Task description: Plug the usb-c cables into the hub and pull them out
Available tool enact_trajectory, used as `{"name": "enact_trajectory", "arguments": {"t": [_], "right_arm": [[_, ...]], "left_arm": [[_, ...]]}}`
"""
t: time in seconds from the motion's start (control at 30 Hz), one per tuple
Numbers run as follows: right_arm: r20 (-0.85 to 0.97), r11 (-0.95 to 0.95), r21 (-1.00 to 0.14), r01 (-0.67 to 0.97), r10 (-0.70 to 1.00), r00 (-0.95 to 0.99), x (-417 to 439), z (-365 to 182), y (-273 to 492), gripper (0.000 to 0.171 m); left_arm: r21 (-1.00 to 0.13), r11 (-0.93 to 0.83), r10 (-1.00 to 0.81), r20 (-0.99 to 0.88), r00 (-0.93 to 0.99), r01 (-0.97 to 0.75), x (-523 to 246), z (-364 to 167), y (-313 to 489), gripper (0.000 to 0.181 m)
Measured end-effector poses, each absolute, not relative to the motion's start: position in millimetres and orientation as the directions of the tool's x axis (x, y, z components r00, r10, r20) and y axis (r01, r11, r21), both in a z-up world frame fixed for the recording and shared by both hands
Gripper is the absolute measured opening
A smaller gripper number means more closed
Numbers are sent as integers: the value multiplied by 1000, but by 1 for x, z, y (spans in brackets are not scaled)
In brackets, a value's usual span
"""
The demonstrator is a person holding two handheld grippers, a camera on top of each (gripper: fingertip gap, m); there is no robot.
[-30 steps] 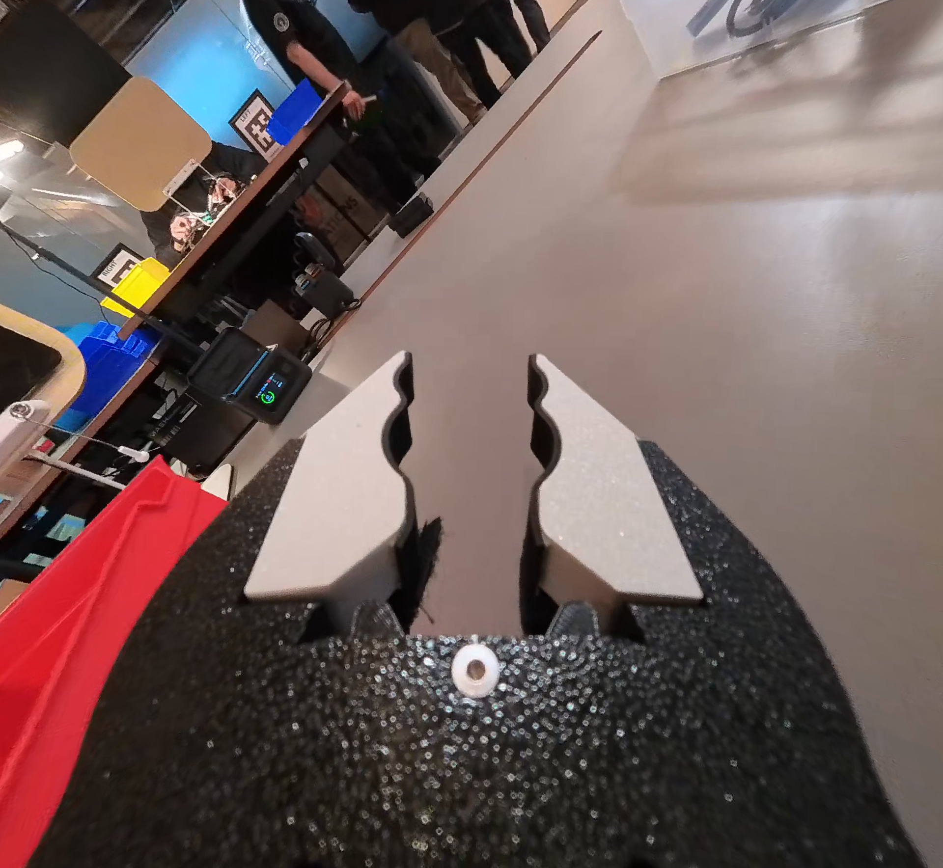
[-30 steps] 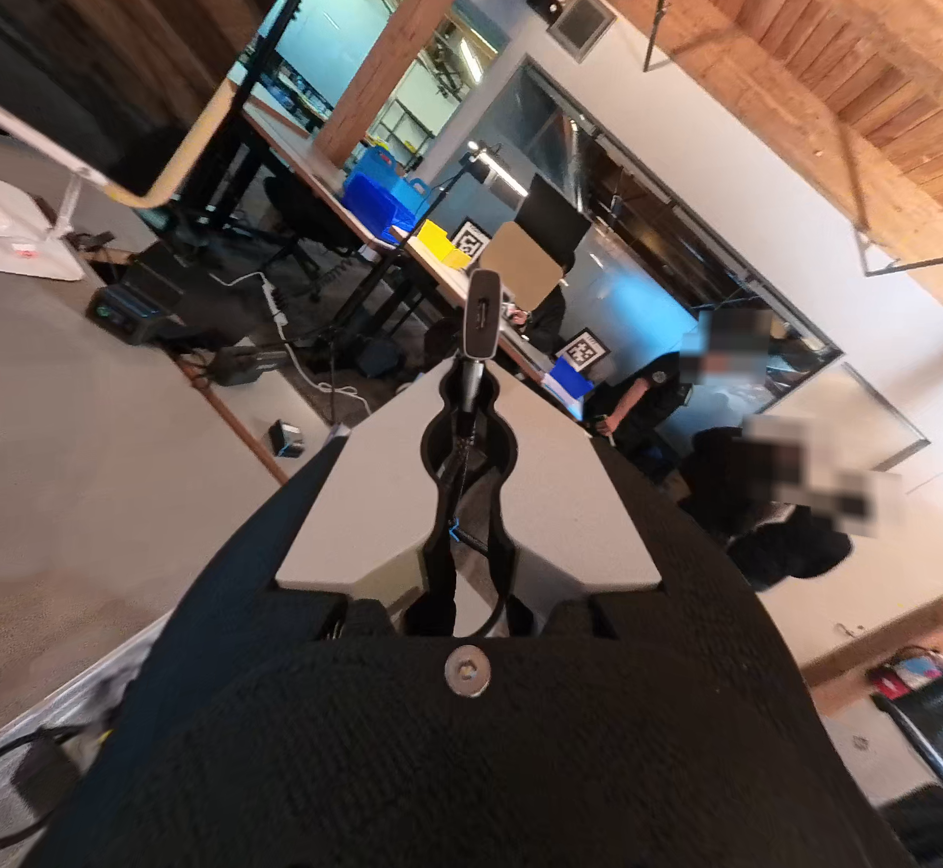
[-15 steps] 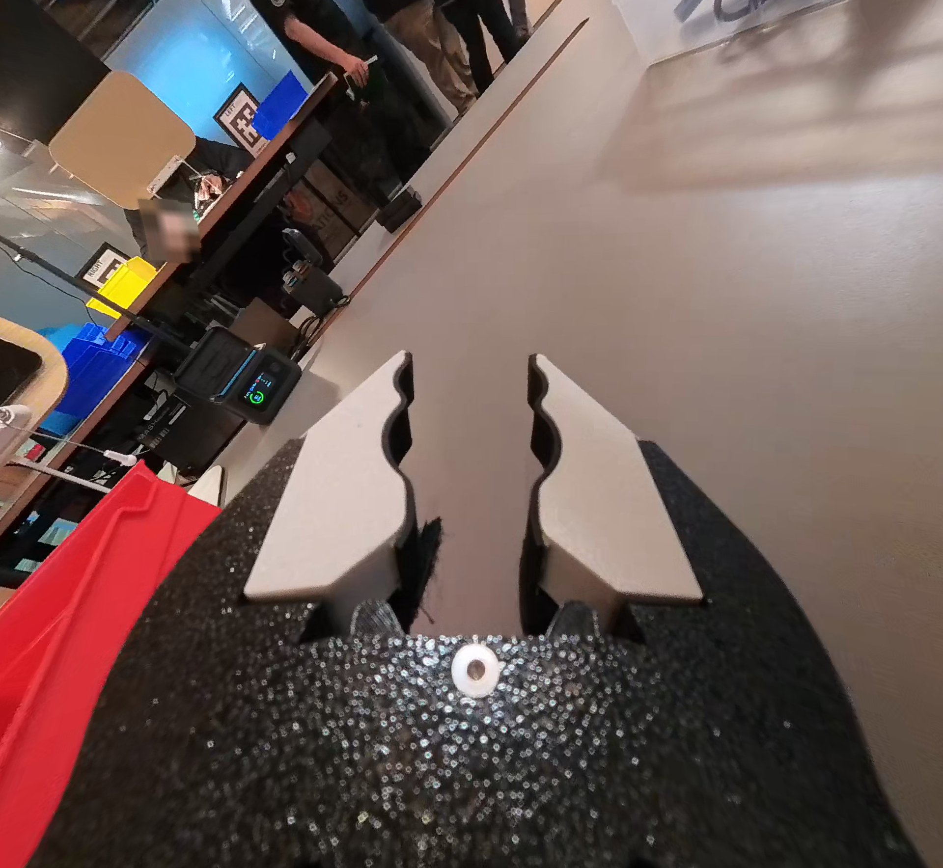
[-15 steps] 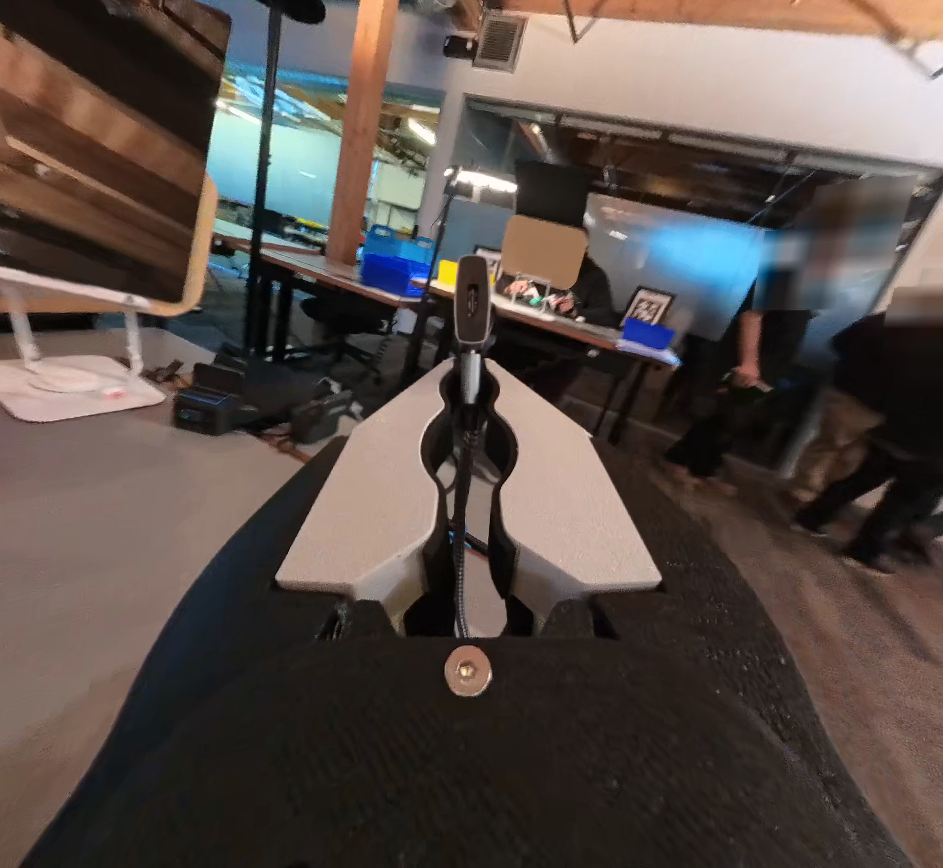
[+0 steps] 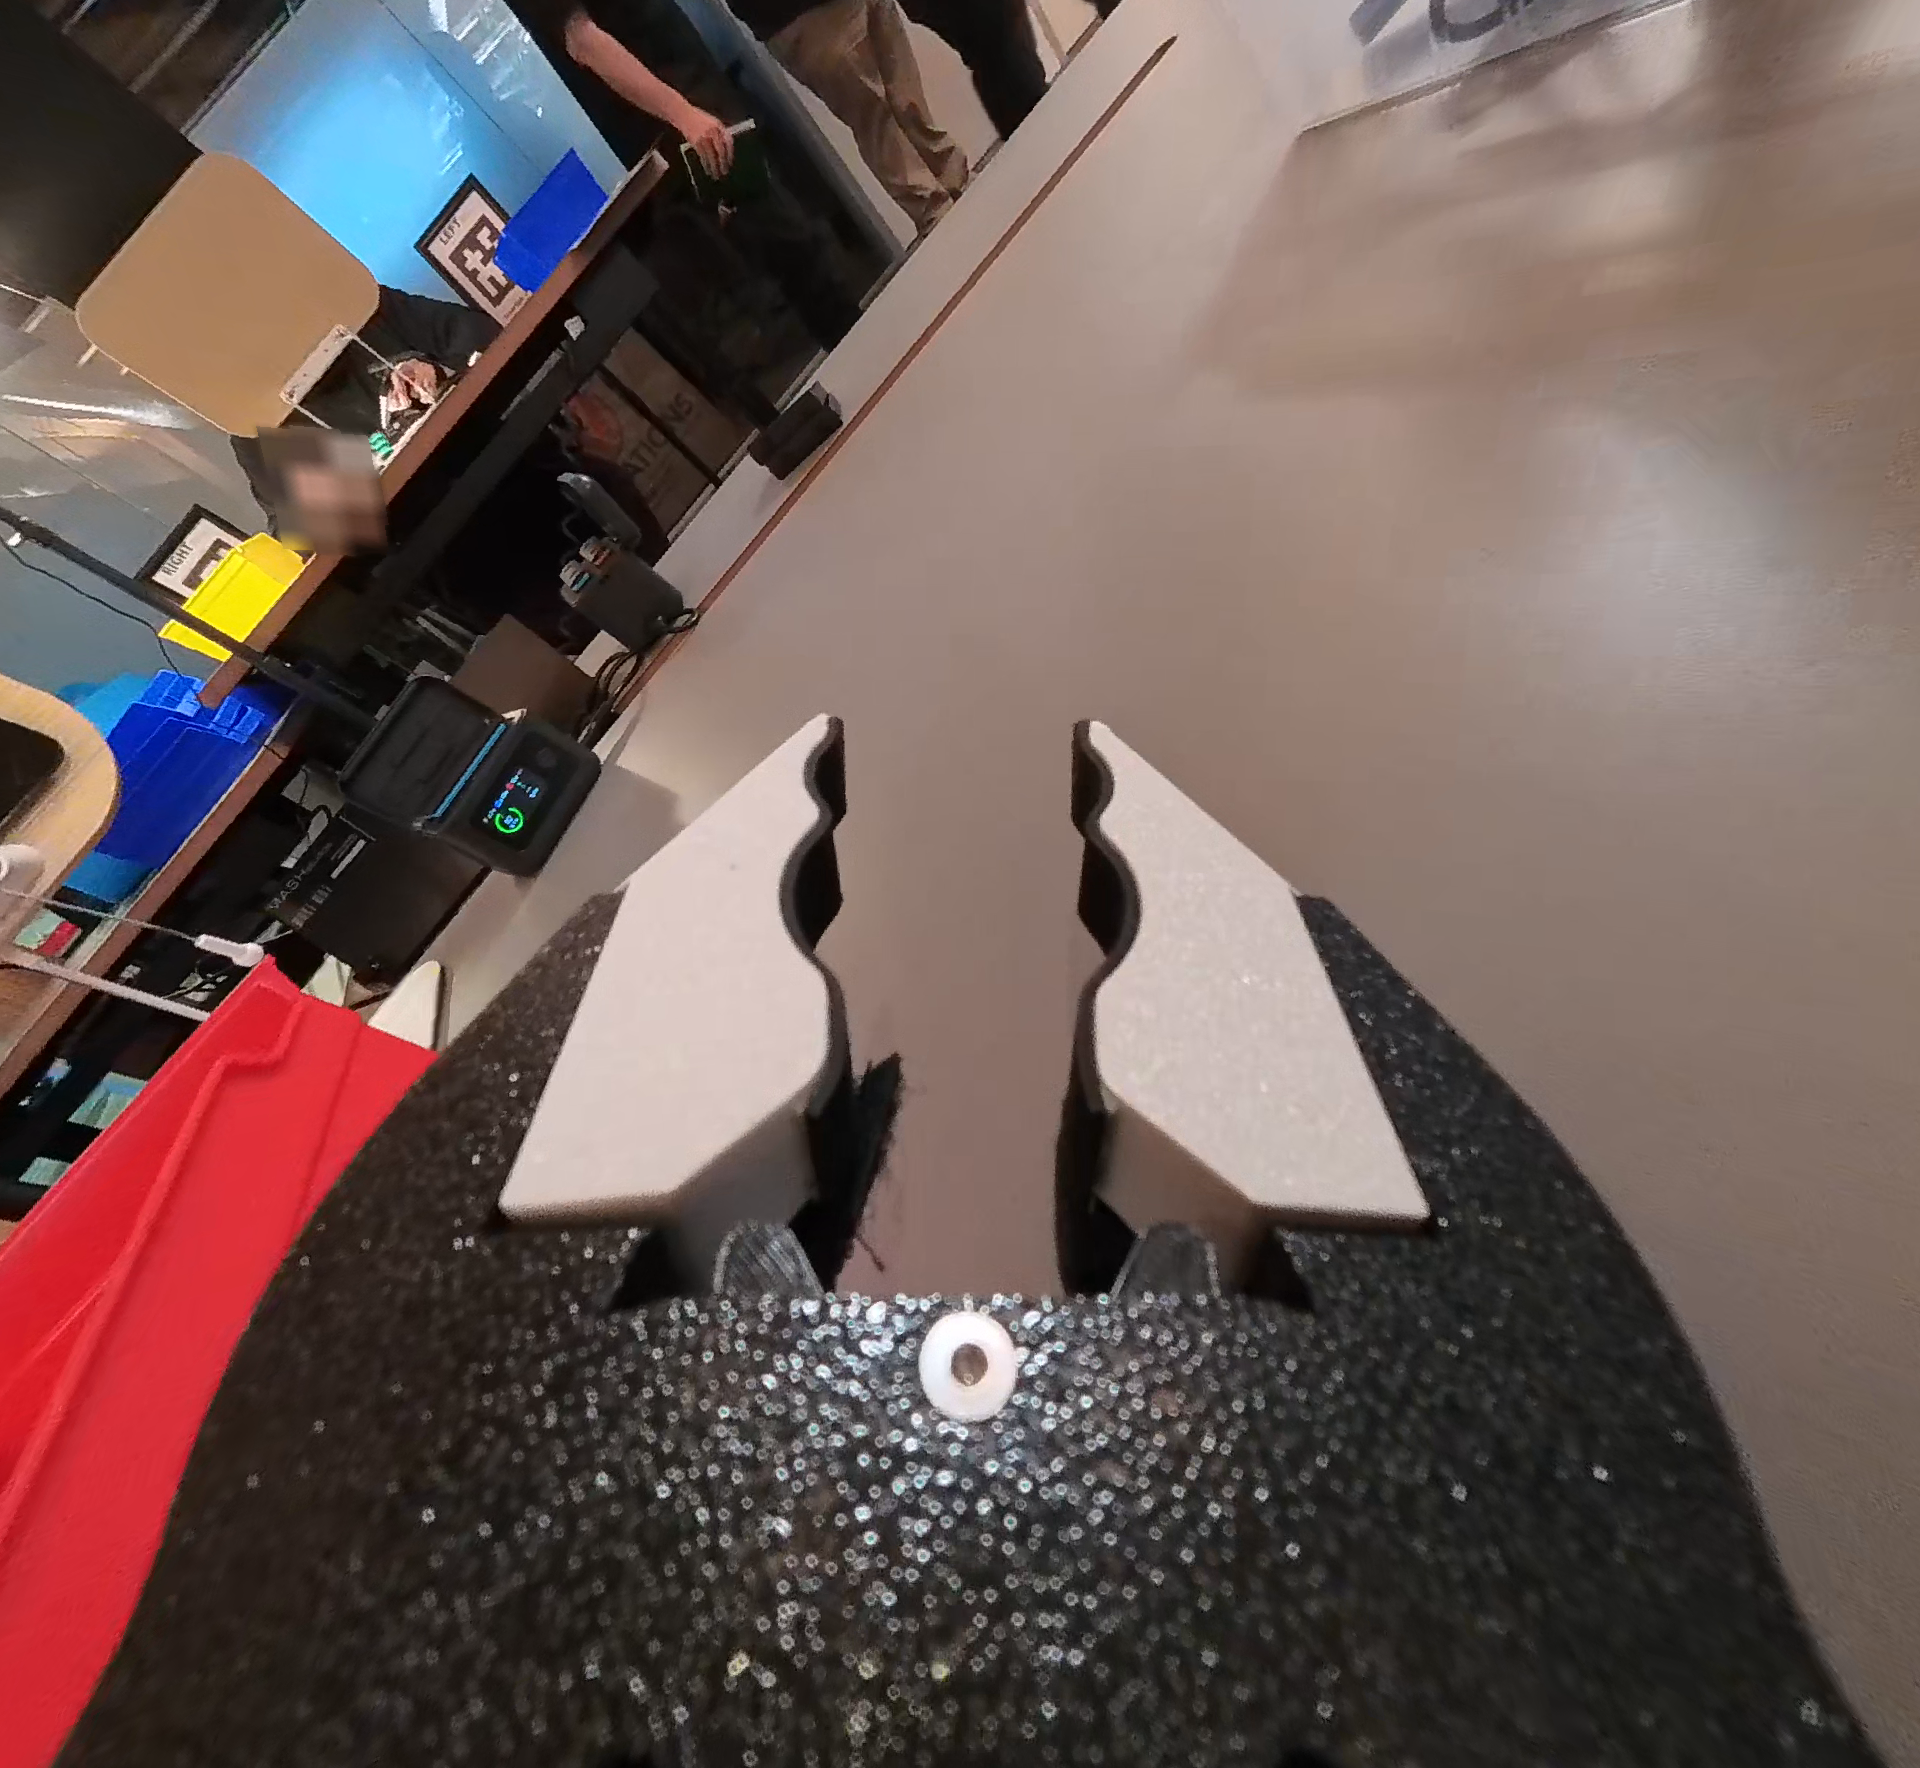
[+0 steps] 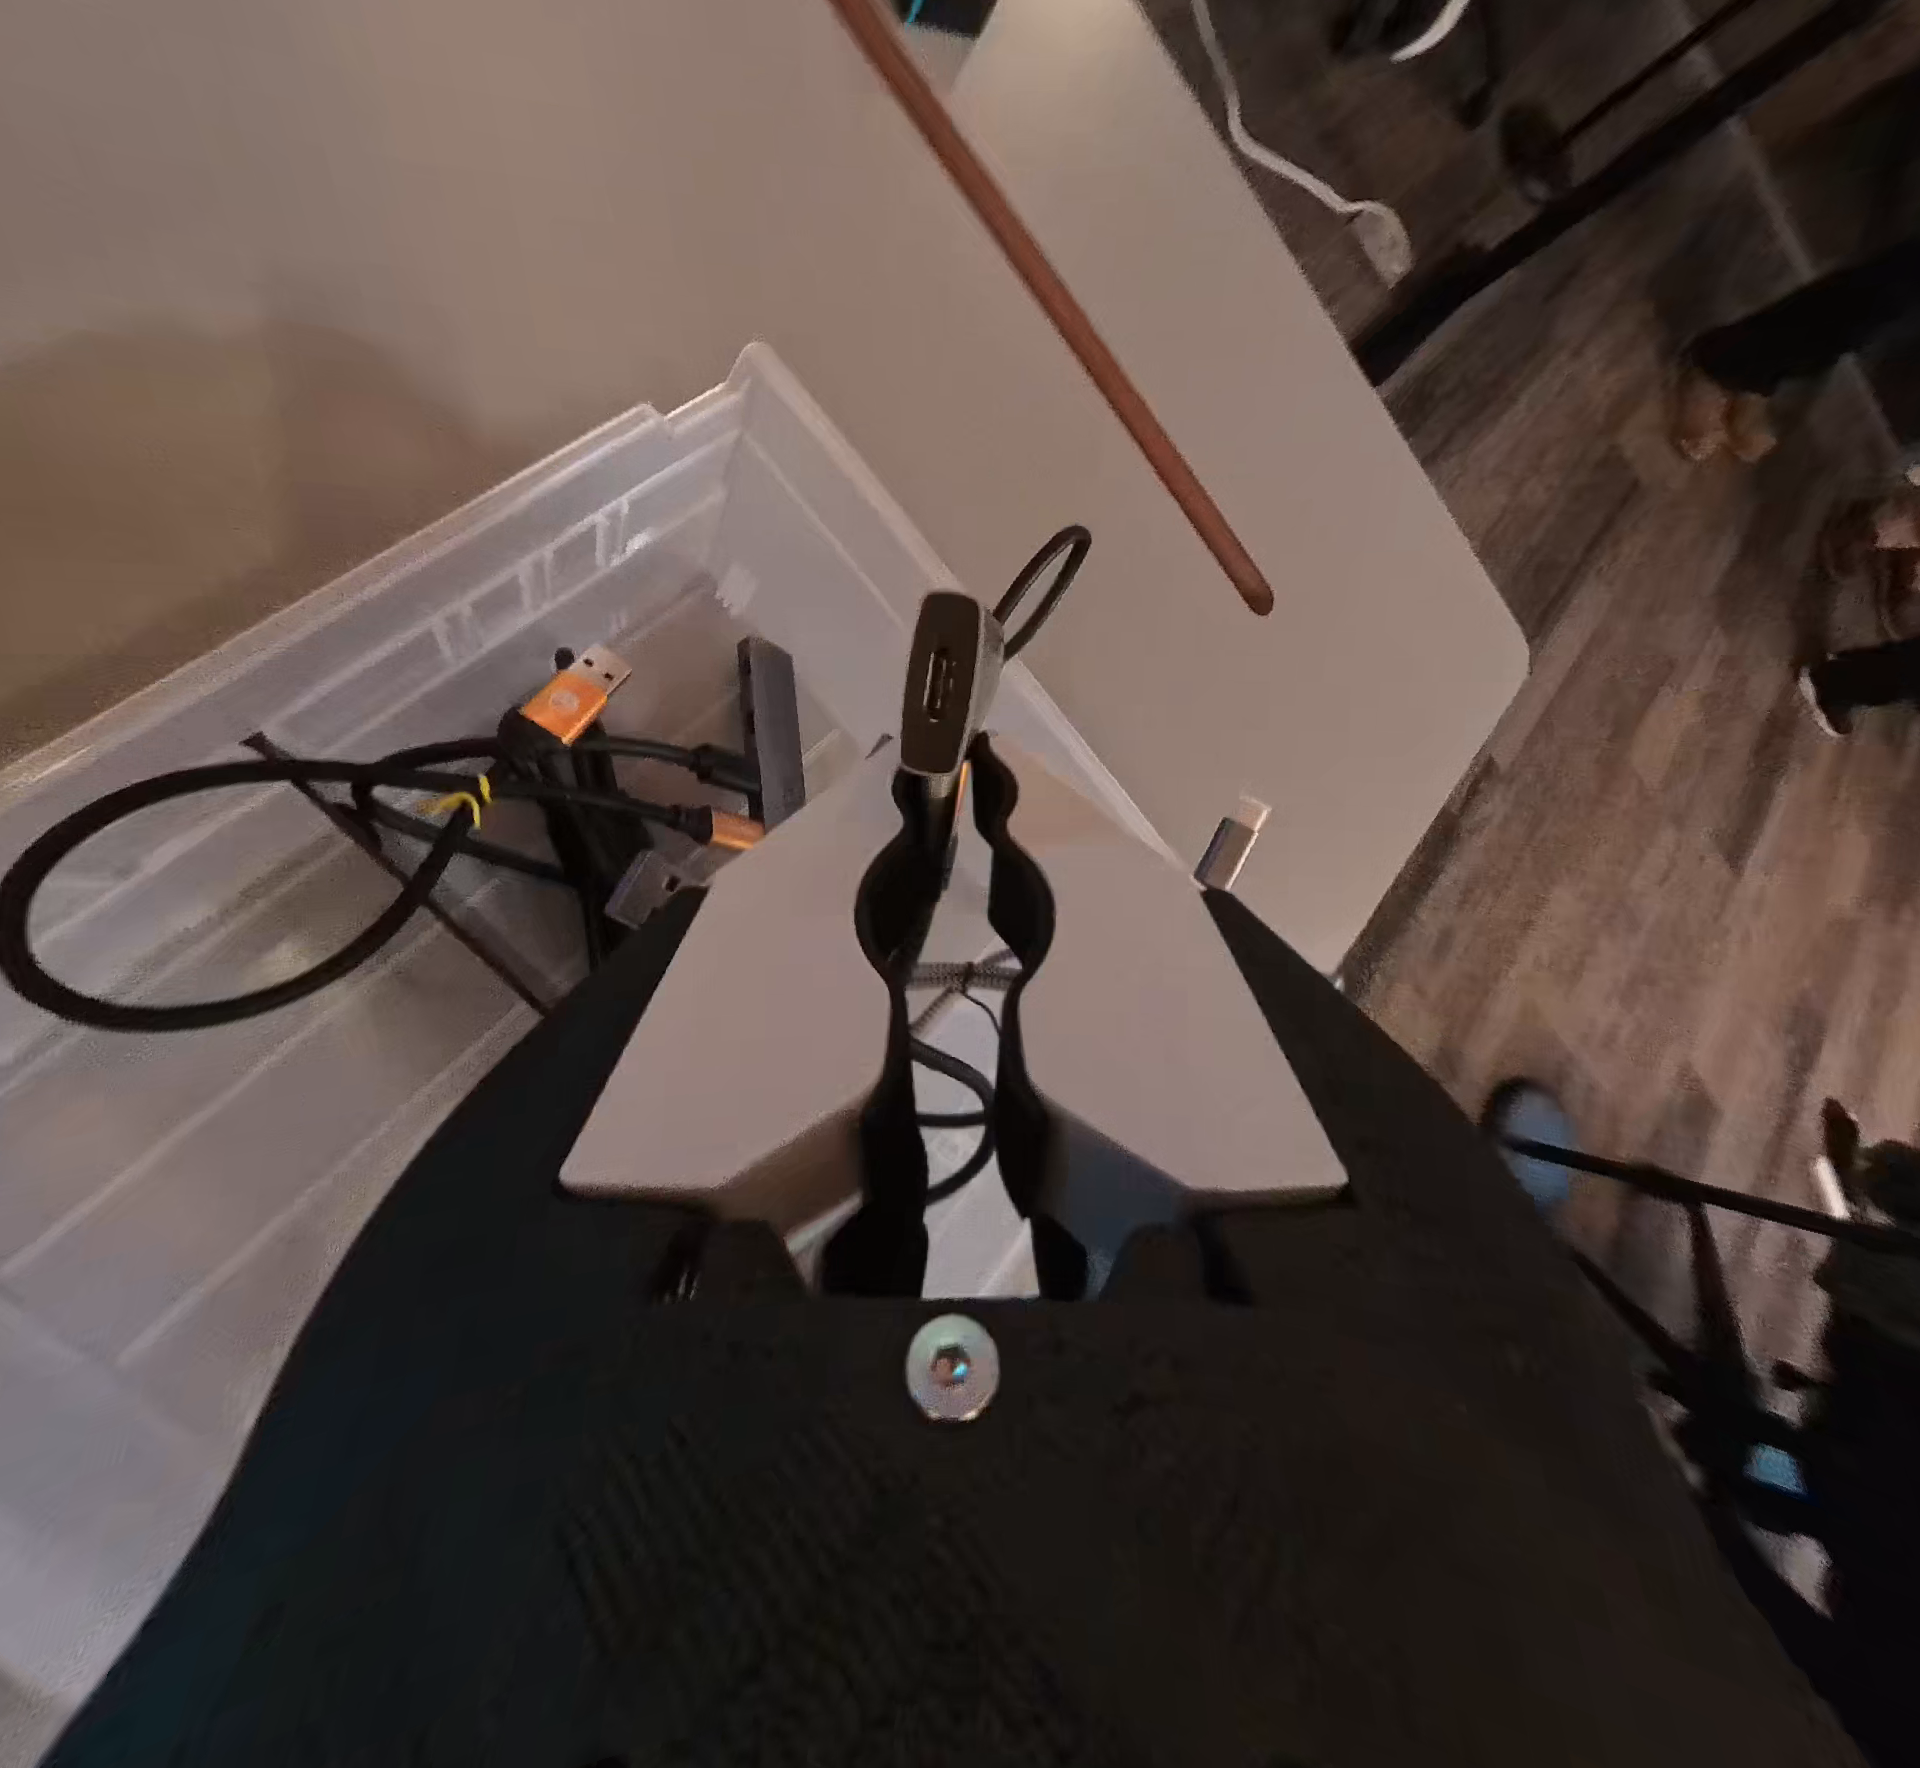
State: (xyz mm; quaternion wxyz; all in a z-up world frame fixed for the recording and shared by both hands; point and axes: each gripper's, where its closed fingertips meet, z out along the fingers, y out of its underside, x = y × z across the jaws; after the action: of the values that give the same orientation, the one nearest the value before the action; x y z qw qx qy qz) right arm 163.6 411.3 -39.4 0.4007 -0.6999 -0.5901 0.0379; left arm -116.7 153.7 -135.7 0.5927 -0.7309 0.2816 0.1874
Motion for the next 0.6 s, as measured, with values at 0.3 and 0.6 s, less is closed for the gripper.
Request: {"name": "enact_trajectory", "arguments": {"t": [0.3,0.6], "right_arm": [[286,-30,-348,937,948,137,169,-58,382,4],[321,-45,-335,941,933,159,123,-118,400,20]], "left_arm": [[-757,-144,-186,-612,769,-638,-119,-136,153,42],[-732,-203,-203,-619,759,-651,-122,-138,151,47]]}}
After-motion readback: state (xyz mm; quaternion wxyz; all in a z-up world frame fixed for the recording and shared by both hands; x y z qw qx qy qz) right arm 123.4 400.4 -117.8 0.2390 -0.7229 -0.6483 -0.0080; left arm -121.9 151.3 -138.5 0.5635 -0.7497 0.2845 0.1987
